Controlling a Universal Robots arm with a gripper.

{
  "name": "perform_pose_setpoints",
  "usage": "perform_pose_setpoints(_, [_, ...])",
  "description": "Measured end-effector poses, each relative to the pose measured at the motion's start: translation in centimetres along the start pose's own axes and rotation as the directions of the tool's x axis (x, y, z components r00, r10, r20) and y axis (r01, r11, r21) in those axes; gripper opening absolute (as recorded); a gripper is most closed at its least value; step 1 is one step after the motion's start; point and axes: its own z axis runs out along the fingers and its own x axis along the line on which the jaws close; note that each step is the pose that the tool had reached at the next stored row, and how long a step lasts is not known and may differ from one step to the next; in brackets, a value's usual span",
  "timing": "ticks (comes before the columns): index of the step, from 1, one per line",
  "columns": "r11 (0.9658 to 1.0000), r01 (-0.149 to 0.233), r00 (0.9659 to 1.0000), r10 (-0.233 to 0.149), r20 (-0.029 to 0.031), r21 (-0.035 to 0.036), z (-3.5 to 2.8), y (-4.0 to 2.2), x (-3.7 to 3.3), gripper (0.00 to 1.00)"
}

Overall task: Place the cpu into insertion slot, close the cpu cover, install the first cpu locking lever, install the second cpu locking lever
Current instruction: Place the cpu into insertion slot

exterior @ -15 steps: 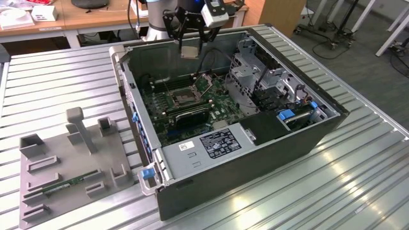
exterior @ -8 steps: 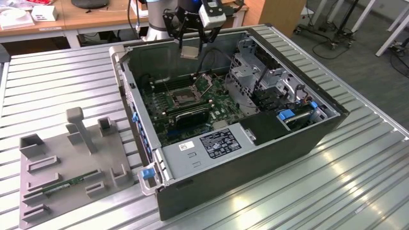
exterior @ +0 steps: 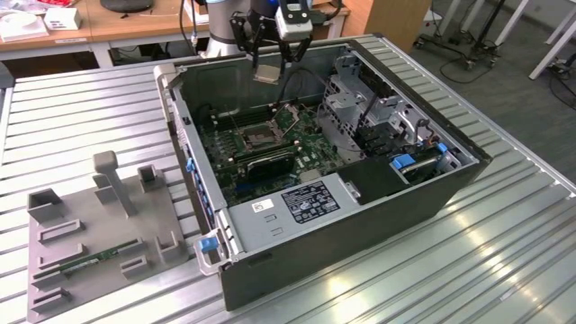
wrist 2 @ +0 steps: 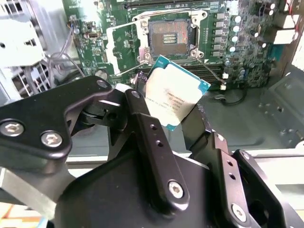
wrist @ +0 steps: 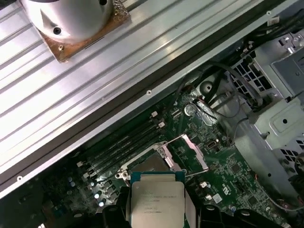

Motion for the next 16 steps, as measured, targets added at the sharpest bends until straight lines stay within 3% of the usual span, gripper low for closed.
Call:
perform_pose_setpoints(6, [0.9966, -0.083, 0.9966, 0.083, 0.0074, -0.0018, 0.03, 0.00, 0.00, 0.54])
perform_pose_setpoints(16, [0.9964, -0.084, 0.9964, 0.084, 0.0075, -0.0020, 0.03, 0.00, 0.00, 0.54])
